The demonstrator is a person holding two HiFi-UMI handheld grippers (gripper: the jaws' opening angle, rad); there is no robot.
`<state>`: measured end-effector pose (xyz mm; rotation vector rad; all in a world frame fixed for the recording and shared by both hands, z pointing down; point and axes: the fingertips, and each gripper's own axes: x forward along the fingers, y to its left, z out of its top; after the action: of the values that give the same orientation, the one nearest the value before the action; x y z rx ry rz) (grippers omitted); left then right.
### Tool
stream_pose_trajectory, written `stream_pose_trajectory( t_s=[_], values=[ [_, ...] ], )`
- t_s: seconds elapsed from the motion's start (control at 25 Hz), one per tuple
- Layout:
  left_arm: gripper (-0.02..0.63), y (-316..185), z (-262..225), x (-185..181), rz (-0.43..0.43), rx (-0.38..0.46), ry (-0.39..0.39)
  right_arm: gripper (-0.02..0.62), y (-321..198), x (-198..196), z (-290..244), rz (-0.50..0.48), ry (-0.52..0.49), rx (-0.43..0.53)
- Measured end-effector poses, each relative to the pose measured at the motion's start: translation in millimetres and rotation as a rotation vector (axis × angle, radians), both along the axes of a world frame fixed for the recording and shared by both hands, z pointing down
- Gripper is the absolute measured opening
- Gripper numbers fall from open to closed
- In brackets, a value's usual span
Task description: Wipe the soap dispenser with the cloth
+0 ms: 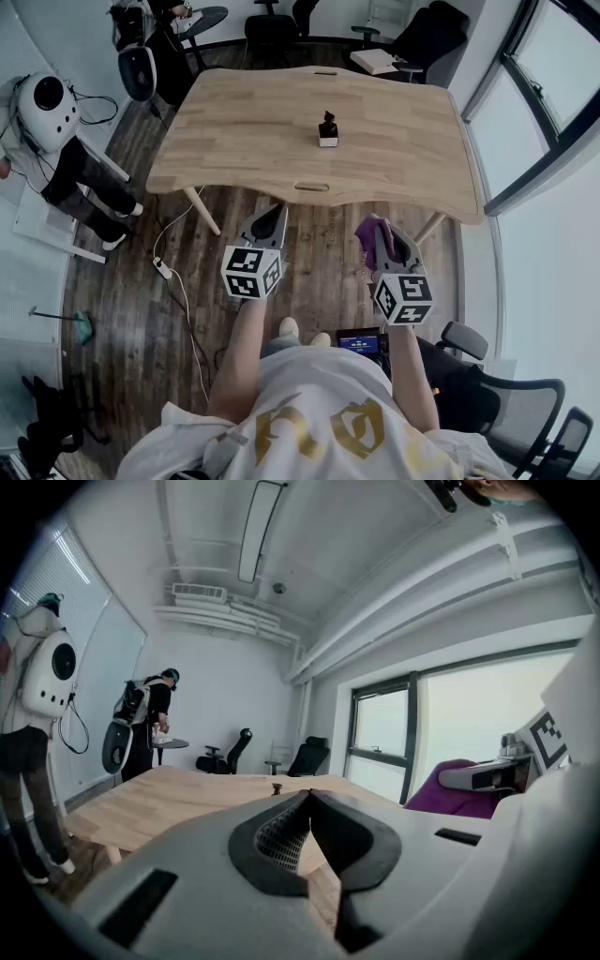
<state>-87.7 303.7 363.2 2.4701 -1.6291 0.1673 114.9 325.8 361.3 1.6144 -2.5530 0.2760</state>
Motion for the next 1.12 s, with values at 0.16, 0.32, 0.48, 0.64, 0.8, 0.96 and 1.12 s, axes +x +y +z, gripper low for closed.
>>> stream_pose_trajectory(
  t_s=[0.16, 0.32, 0.48, 0.64, 0.8, 0.96, 1.12],
  values=[
    [0.009, 11, -2, 6, 0.011, -0.002, -0.006, 0.023, 9, 1, -6, 0.001, -0.005, 0.01],
    [0.009, 17, -2, 6, 0.009, -0.002, -0.008, 0.023, 16, 0, -10, -0.008, -0.011, 0.027],
    [0.009, 23, -3, 10, 0.011, 0.001, -0.012, 0.023, 22, 6, -14, 0.002, -0.057, 0.043],
    [0.009, 25, -3, 11, 0.011, 0.007, -0.014, 0.023, 23, 9, -15, 0.006, -0.049, 0.051],
    [0.009, 21, 1, 12, 0.008, 0.007, -0.009, 0.023, 19, 11, -11, 0.005, -0.048, 0.049],
    [0.009, 7, 2, 13, 0.01, 0.009, -0.01, 0.023, 5, 13, -9, 0.006, -0.056, 0.044],
    [0.009, -20, 10, 11, 0.007, 0.001, -0.006, 0.023, -23, 10, -4, -0.008, -0.044, 0.046]
  ],
)
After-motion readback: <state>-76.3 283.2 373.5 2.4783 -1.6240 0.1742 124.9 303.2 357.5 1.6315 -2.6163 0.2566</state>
